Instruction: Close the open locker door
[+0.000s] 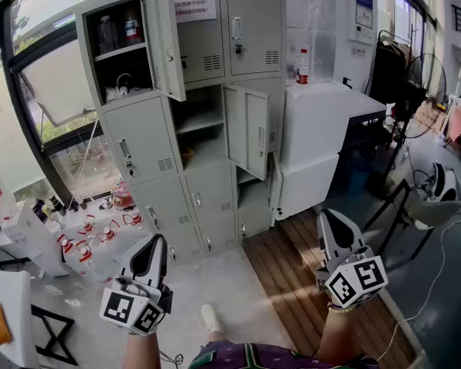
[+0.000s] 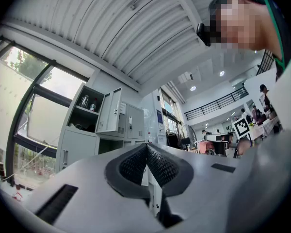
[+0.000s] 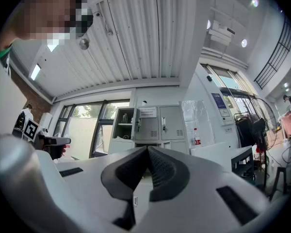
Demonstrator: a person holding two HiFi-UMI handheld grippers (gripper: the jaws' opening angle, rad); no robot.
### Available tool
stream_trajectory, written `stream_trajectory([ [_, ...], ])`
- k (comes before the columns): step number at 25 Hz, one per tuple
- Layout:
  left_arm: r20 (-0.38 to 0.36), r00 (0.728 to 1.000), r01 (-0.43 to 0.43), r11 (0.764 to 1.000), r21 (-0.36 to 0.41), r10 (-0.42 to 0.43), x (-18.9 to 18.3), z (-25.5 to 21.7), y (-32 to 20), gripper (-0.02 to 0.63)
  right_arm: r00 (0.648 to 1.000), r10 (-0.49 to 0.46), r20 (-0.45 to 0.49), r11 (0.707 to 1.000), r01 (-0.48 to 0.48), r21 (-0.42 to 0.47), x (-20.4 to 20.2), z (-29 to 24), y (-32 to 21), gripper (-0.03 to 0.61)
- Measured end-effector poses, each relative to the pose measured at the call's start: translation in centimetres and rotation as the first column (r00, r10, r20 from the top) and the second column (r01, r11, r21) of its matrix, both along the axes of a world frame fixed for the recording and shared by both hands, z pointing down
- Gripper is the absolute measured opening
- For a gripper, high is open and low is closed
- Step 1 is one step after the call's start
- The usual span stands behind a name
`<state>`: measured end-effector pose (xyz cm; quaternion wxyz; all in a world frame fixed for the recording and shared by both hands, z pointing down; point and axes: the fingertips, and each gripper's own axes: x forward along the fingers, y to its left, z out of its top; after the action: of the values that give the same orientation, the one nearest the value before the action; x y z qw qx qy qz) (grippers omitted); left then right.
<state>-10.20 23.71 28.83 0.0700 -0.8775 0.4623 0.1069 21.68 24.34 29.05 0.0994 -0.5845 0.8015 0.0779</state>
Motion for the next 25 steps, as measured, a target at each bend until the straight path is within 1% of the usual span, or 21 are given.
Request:
stream_trajectory([
  [7, 0.002, 1.000, 0.020, 1.000, 0.004, -0.020, -0.2, -0.2, 0.4, 0.021, 0.999, 0.013, 0.043, 1.000, -0.014, 0.022, 0.4, -0.1, 0.6, 0.005],
  [14, -0.011, 0.999, 0.045, 0.999, 0.004, -0.045, -0.4, -0.3, 0.3, 0.021, 0.999, 0.026, 0.025, 1.000, -0.027, 0.015, 0.5, 0.0, 0.3, 0.005],
  [20, -0.020, 0.998, 0.052, 0.999, -0.004, -0.052, -0.6, -0.3, -0.1, 0.021, 1.000, -0.002, 0.013, 1.000, 0.002, 0.026, -0.3, -0.4, -0.2, 0.005],
  [25, -0.014, 0.998, 0.059, 0.998, -0.020, -0.060, -1.1, -0.1, -0.6, 0.021, 0.998, -0.034, 0.059, 0.999, 0.033, 0.031, -0.6, -0.7, -0.9, 0.006],
])
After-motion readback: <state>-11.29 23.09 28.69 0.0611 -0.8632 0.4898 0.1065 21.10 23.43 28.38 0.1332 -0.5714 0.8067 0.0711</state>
